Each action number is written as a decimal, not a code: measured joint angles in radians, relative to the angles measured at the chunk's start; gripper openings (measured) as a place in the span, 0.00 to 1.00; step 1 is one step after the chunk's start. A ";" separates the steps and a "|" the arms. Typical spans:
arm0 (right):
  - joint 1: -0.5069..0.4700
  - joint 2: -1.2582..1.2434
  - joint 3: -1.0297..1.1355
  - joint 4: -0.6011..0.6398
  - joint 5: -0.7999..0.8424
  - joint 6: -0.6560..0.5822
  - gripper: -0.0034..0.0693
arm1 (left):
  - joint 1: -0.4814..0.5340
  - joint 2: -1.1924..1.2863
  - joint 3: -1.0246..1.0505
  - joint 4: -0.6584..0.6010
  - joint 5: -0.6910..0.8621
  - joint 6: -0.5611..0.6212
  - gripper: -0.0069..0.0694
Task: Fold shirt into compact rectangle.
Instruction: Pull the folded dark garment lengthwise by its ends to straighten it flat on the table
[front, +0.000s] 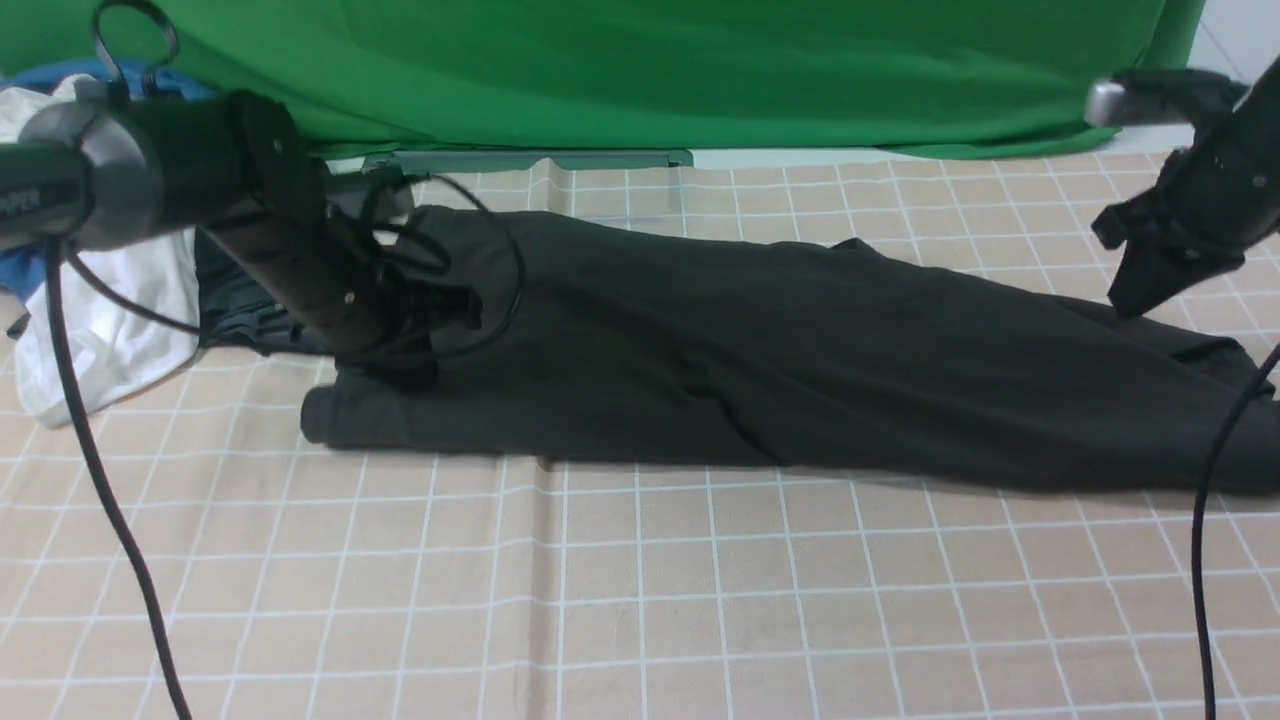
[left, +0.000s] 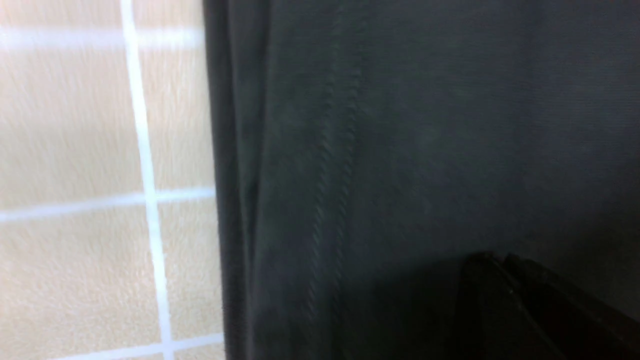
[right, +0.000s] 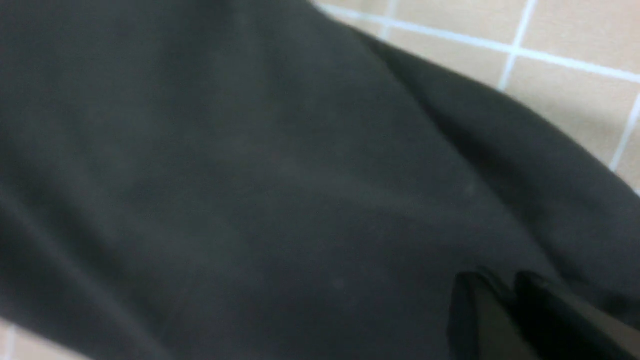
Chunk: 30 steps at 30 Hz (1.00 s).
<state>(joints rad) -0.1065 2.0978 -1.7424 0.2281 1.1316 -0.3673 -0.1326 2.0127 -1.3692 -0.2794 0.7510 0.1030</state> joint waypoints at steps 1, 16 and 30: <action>-0.001 0.009 0.003 0.000 -0.013 -0.011 0.33 | 0.000 0.000 0.010 0.001 -0.013 0.001 0.12; 0.037 0.111 0.004 0.003 -0.106 -0.143 0.45 | -0.008 -0.004 0.022 0.137 -0.030 -0.103 0.12; 0.034 0.071 -0.133 -0.075 0.015 -0.090 0.12 | -0.008 -0.004 0.022 0.141 -0.029 -0.103 0.12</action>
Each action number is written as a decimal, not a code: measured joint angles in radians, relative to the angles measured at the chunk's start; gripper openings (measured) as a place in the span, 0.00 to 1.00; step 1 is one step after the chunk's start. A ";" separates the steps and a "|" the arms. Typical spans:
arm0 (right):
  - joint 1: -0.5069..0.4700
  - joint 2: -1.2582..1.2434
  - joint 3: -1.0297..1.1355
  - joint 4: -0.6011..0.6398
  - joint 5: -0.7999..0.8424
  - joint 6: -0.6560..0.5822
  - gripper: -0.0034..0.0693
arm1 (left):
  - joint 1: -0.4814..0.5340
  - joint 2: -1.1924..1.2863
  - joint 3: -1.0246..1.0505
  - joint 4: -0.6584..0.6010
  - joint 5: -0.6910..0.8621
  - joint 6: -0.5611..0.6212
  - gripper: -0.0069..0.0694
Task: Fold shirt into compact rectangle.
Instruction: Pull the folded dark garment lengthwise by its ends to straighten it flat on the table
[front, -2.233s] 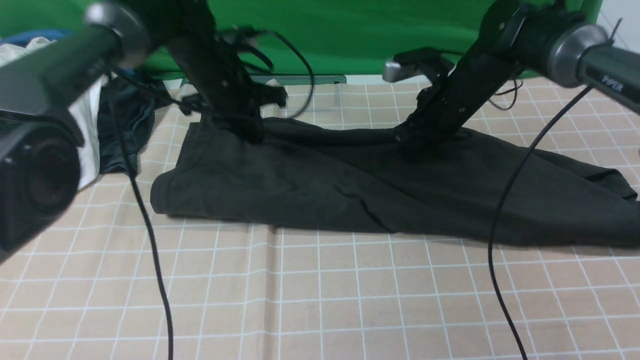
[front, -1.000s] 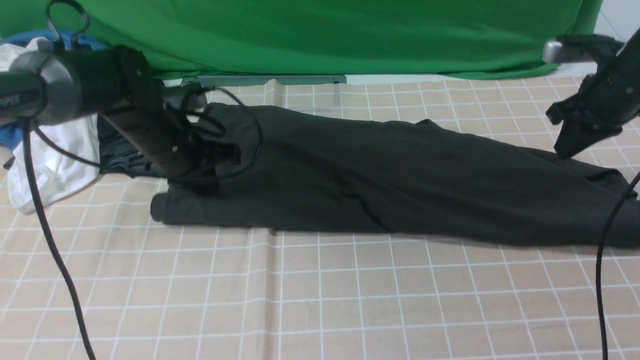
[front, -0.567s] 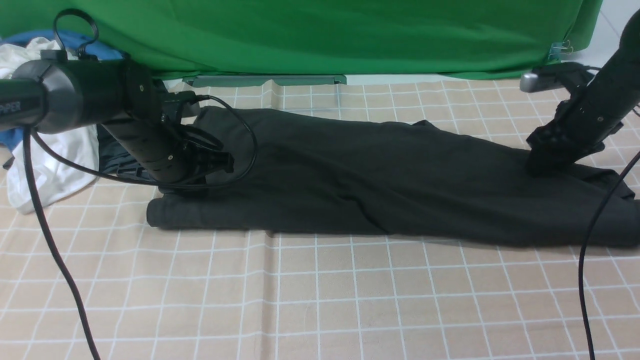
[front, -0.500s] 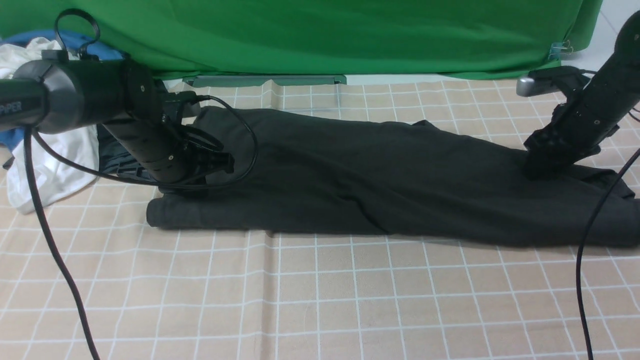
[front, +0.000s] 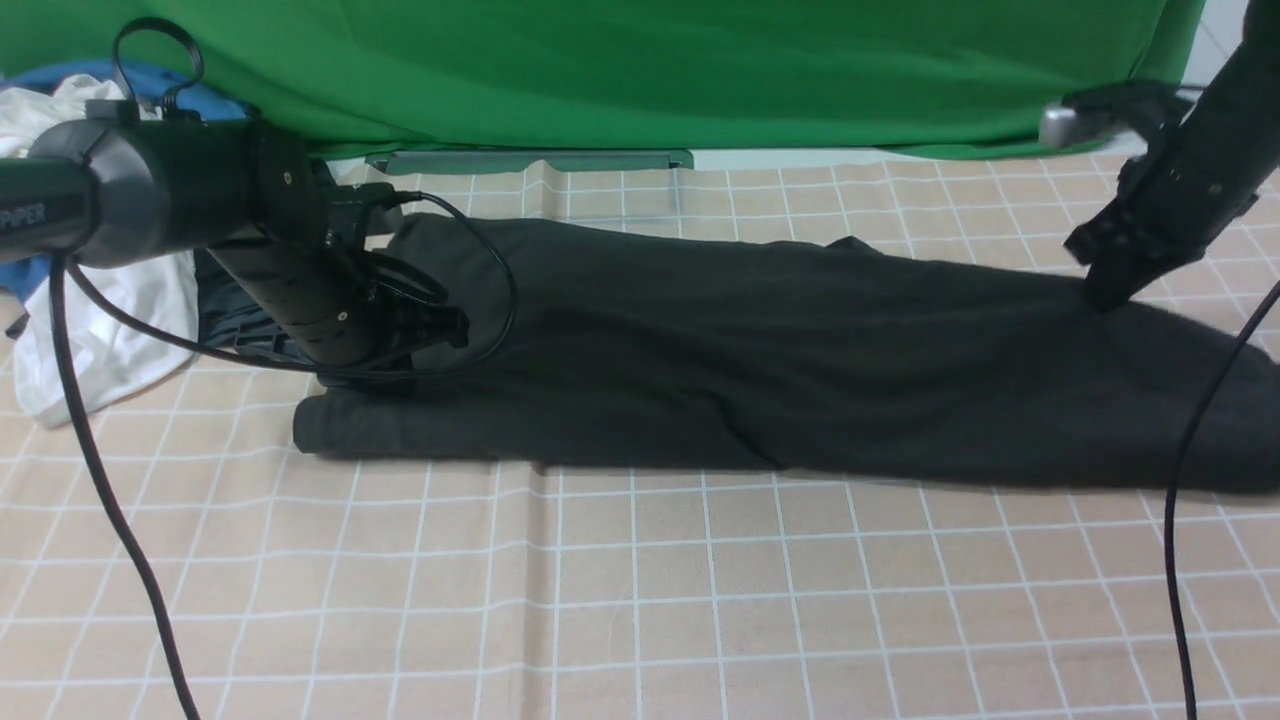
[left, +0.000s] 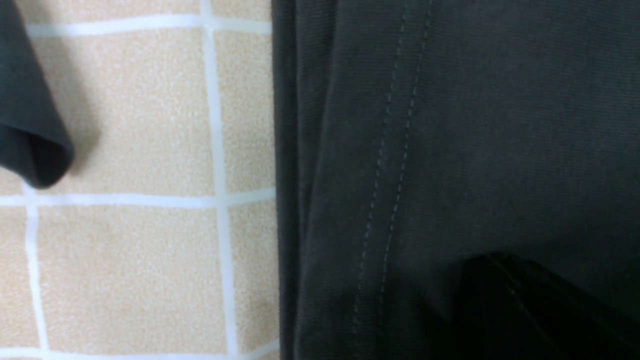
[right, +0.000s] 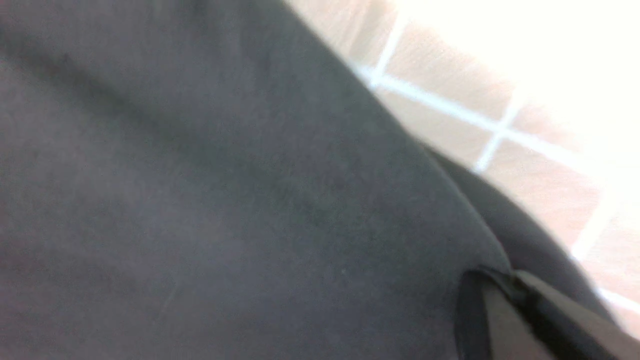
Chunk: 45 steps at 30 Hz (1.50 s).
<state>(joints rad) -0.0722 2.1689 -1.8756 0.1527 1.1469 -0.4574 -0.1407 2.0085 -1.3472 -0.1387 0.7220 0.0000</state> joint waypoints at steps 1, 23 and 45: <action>-0.002 -0.006 -0.007 -0.002 0.000 0.007 0.12 | 0.000 0.000 0.000 0.000 0.000 0.000 0.12; -0.025 -0.022 -0.030 -0.198 -0.012 0.207 0.54 | 0.000 -0.103 -0.002 -0.002 0.030 0.024 0.12; -0.051 -0.247 0.267 0.072 -0.066 0.138 0.10 | 0.100 0.082 -0.339 -0.069 -0.054 0.029 0.33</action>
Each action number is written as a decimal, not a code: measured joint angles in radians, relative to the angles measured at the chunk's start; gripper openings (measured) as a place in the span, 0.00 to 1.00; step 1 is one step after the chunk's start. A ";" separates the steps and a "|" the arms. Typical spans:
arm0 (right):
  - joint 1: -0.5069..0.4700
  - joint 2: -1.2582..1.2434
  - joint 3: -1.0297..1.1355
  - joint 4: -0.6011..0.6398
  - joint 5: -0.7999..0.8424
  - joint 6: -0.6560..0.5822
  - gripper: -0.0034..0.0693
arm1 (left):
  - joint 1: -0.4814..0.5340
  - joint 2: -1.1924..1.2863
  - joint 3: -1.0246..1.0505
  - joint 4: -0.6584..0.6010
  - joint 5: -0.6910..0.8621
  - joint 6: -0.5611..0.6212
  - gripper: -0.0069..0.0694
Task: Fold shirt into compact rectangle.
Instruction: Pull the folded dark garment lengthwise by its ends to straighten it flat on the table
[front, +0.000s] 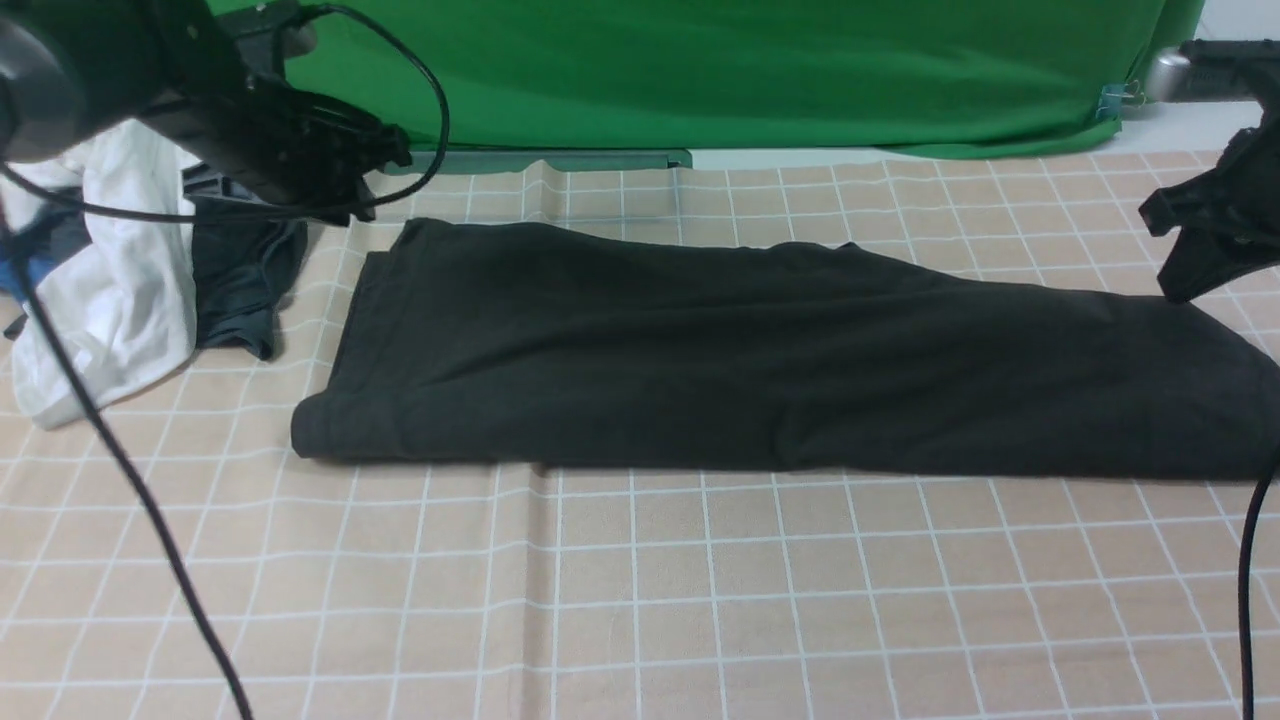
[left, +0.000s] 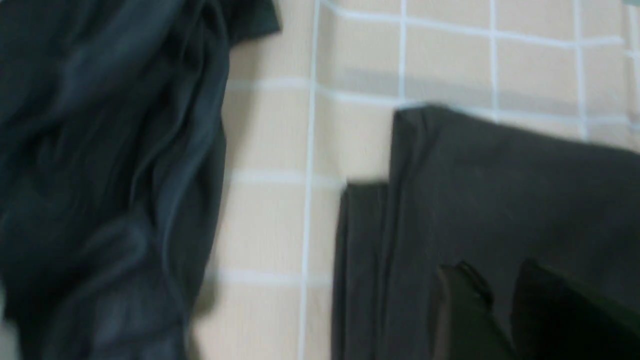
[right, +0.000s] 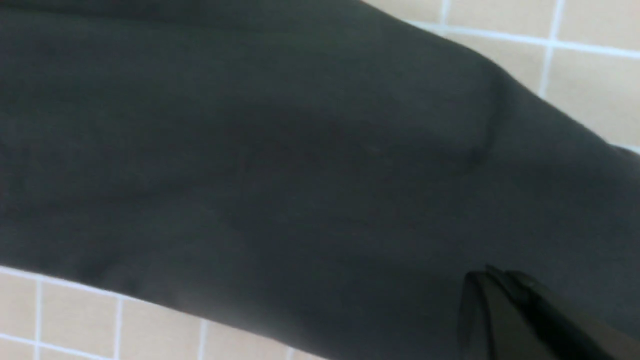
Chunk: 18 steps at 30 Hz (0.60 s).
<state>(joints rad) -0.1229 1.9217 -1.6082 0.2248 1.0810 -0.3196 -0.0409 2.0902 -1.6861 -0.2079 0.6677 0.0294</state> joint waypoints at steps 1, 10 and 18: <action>0.005 0.000 0.000 0.007 -0.005 -0.007 0.10 | 0.000 0.029 -0.027 0.000 0.000 0.006 0.38; 0.032 -0.001 0.000 0.017 -0.017 -0.025 0.10 | -0.011 0.163 -0.094 -0.007 0.020 0.096 0.60; 0.032 -0.001 0.000 0.017 -0.018 -0.025 0.10 | -0.038 0.169 -0.097 0.020 0.007 0.130 0.59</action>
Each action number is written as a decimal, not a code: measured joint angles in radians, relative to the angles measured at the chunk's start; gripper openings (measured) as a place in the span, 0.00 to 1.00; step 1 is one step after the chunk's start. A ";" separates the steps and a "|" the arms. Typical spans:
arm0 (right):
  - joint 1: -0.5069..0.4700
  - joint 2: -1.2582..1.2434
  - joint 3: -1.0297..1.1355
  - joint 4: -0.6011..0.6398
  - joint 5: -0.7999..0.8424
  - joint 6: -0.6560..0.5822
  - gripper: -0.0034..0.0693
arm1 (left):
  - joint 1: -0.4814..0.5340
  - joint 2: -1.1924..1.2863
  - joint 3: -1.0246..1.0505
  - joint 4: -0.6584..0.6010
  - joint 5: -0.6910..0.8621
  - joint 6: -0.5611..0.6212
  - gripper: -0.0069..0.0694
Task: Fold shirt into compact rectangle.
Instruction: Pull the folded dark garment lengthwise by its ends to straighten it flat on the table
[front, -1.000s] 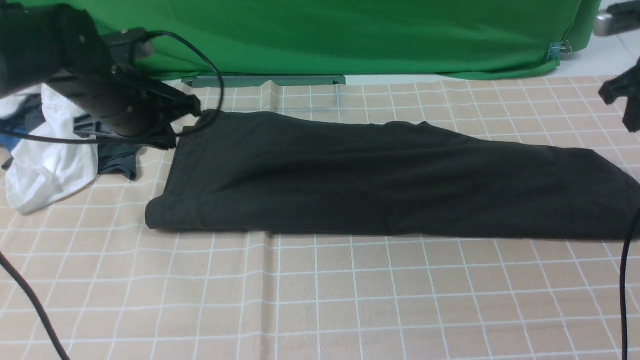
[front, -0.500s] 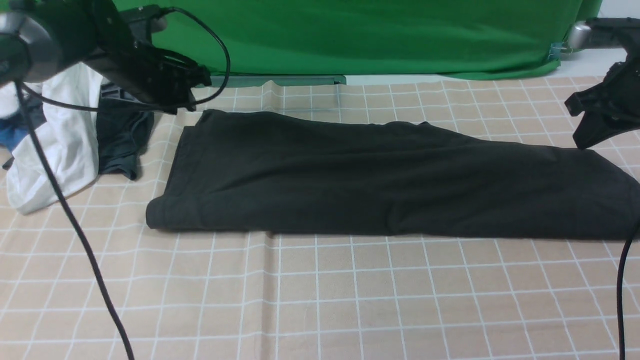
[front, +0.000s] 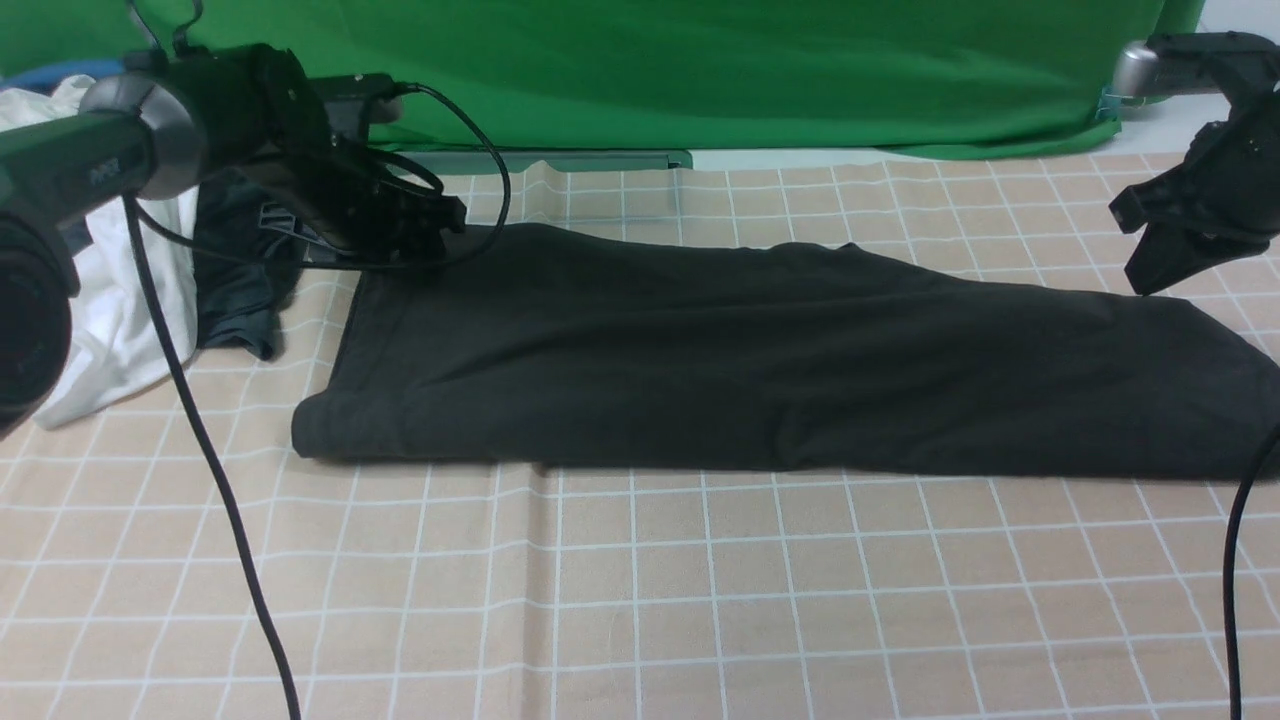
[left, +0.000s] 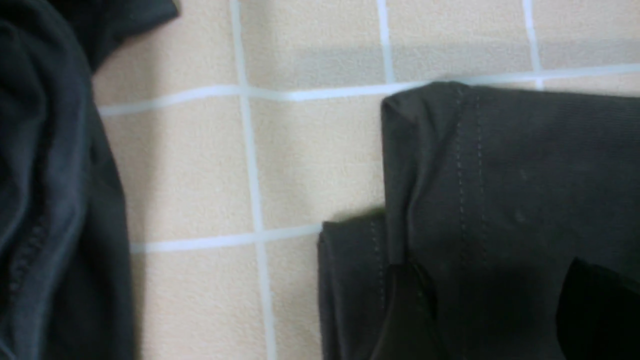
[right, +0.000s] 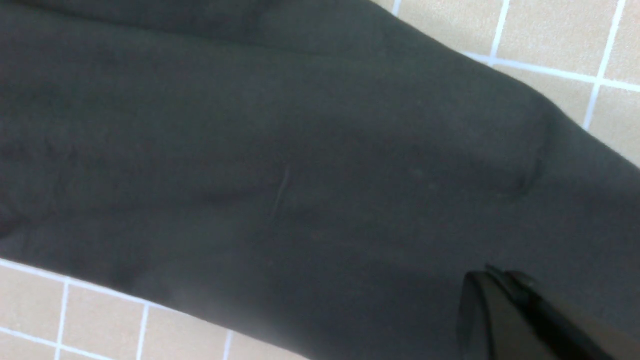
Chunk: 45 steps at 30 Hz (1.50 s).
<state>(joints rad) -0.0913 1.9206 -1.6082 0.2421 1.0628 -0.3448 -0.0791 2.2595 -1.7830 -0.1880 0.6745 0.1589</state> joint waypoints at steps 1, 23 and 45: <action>0.000 0.000 0.000 0.000 -0.001 0.000 0.10 | 0.000 0.004 -0.001 0.005 -0.001 0.000 0.59; 0.000 0.000 0.000 0.000 -0.002 0.000 0.10 | 0.002 0.022 -0.014 -0.002 0.055 0.056 0.12; 0.000 0.000 0.000 0.000 0.011 -0.004 0.13 | -0.001 -0.039 -0.012 0.269 0.099 -0.127 0.12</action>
<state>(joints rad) -0.0913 1.9206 -1.6082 0.2421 1.0741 -0.3485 -0.0800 2.2203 -1.7952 0.0809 0.7737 0.0323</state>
